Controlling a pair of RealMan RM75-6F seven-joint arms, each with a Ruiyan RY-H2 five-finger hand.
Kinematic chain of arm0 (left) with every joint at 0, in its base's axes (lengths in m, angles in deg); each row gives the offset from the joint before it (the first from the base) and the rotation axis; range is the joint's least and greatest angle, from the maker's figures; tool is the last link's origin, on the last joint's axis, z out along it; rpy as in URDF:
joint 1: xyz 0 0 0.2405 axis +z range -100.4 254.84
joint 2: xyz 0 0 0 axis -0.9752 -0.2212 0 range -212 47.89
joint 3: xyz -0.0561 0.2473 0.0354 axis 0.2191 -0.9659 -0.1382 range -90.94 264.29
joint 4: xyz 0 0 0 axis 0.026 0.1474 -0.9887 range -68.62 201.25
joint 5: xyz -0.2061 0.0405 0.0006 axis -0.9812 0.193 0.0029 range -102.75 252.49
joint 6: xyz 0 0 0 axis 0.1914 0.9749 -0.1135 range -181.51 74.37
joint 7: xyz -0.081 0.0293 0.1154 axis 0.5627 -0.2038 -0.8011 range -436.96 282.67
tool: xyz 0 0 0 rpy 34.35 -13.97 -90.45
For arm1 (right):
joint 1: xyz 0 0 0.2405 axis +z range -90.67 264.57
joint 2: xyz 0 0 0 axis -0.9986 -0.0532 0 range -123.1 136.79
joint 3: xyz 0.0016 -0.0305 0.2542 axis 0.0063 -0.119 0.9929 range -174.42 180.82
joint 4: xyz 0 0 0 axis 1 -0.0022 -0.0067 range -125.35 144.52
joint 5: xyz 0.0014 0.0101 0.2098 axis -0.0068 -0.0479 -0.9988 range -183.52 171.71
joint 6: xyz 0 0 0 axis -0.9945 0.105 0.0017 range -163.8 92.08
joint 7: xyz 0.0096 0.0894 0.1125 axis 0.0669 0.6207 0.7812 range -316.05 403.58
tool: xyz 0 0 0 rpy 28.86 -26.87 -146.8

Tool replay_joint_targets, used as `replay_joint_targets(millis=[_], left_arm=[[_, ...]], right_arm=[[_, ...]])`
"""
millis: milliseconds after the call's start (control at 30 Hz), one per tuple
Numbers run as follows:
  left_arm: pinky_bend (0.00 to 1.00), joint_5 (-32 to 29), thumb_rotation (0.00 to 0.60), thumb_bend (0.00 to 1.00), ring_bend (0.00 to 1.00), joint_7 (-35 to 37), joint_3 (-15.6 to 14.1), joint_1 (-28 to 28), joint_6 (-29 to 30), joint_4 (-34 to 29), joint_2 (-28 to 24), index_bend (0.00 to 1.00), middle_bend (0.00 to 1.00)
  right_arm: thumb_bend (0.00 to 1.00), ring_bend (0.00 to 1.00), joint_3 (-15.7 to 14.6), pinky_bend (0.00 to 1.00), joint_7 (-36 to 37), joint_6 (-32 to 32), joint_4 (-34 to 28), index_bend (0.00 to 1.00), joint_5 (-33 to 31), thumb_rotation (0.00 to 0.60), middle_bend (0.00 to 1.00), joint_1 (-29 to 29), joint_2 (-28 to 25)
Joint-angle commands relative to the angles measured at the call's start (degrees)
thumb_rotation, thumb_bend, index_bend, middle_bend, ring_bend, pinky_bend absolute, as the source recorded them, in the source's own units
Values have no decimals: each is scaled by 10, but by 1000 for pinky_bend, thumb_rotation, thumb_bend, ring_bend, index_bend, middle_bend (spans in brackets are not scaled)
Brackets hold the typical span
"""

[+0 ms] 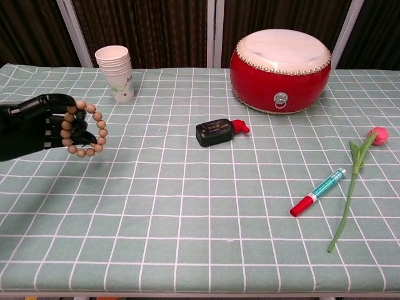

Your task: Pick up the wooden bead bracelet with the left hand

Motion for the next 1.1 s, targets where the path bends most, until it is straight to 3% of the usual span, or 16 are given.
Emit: replay_joint_targets(millis=[33,367,500,600,700,800,967,1100], left_arm=[[131,10,352,744,393,7,-3,-1,1,1,-1,542,619],[132,33,338,785,343,31,-13,-2,10,5,-2,474,546],[136,38,230,662,336,22,-14,-1,26,9,0,463,535],[136,46,191,647,335,-5,-16,1,46,17,4,452,532],[131,65,174,647,289,-66,-26,1,71,37,16,404,497],[124,88,179,621,177,-155,-38,-6,89,69,30,327,391],[106,96,194,484,63,-390,-46,-2,141,122,64,241,251],[85,92,315,361,53,-559,-41,10,195,139,78,231,235]], right_arm=[[131,0,0,0,0,0,-1,0,0,600,0,0,0],[131,0,0,0,-4,3,-4,0,0,600,0,1,-1],[131,0,0,0,-4,3,-4,0,-1,600,0,1,0],[131,0,-1,0,-2,5,-3,0,-1,600,0,1,1],[131,0,-2,0,0,9,0,0,-3,600,0,2,2],[131,0,-3,0,4,12,3,0,-4,600,0,3,3],[131,0,-4,0,9,14,8,0,-5,600,0,2,5],[131,0,-5,0,13,18,11,0,-4,600,0,3,6]])
